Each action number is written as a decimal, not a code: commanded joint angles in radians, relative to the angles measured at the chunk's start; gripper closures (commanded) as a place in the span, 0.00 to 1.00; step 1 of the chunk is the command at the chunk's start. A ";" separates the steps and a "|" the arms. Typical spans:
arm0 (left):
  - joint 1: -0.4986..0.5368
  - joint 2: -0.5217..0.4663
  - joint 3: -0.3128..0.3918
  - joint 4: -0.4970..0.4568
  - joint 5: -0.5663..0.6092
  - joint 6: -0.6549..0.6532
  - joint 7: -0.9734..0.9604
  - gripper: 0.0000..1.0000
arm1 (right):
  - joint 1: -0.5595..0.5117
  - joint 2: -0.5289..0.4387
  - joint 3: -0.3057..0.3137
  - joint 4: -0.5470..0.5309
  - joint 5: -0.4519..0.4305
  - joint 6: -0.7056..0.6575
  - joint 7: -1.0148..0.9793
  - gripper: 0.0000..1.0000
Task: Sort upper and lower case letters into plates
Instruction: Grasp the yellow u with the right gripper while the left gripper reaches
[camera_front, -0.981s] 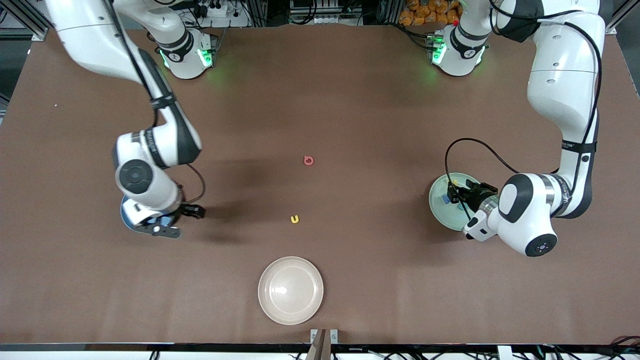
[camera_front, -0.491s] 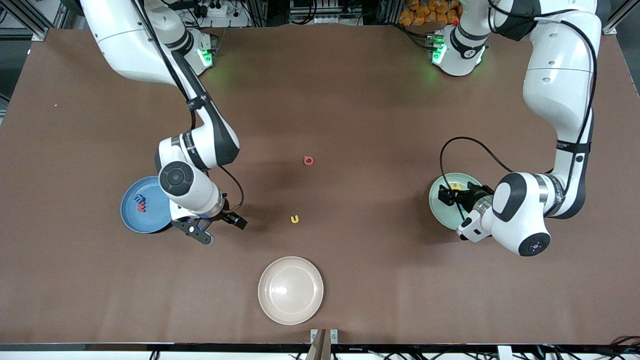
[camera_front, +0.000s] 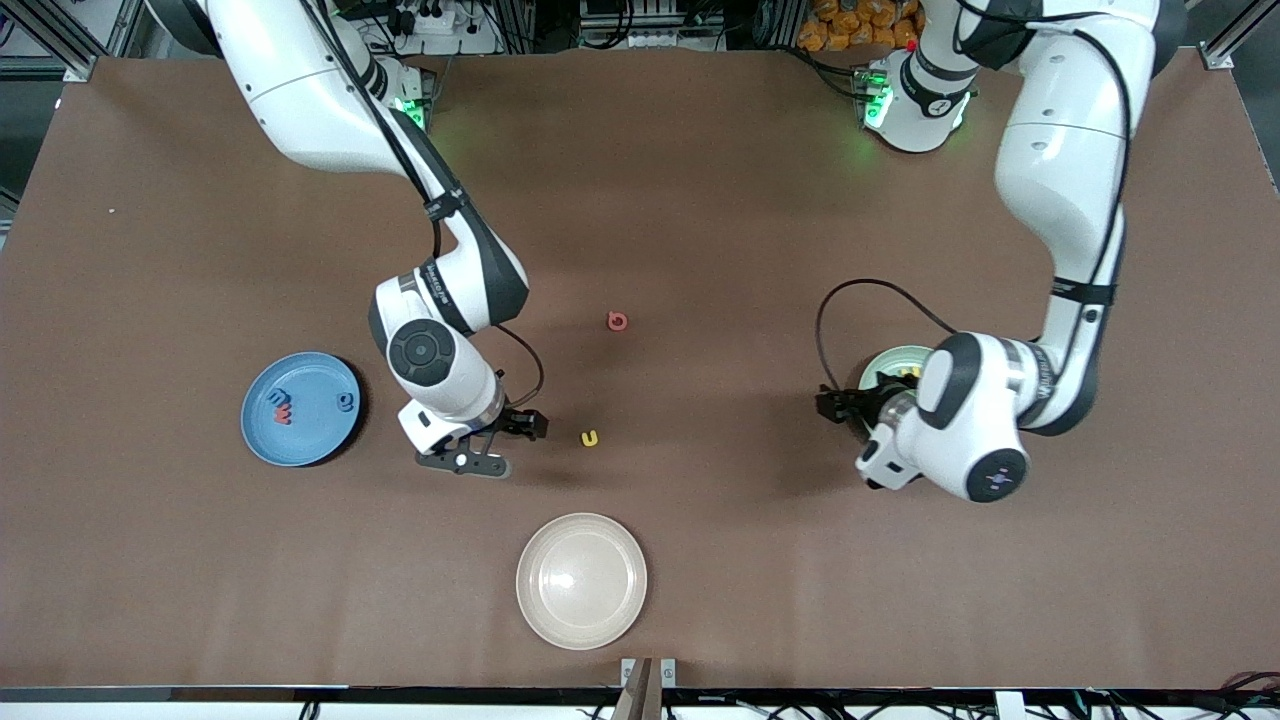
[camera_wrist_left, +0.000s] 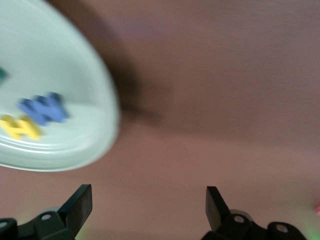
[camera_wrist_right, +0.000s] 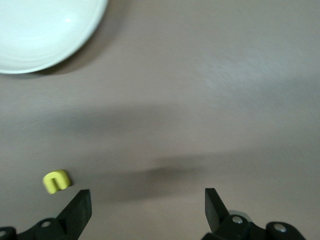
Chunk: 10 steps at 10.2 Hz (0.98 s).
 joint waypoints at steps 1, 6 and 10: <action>-0.052 -0.014 0.009 -0.004 -0.018 0.054 -0.091 0.00 | 0.021 0.069 -0.001 0.110 0.020 -0.009 -0.147 0.00; -0.105 -0.010 -0.008 -0.005 -0.139 0.155 -0.258 0.00 | 0.095 0.256 0.019 0.323 0.069 -0.038 -0.214 0.00; -0.133 -0.013 -0.008 -0.004 -0.139 0.186 -0.310 0.00 | 0.118 0.287 0.017 0.325 0.068 -0.039 -0.208 0.00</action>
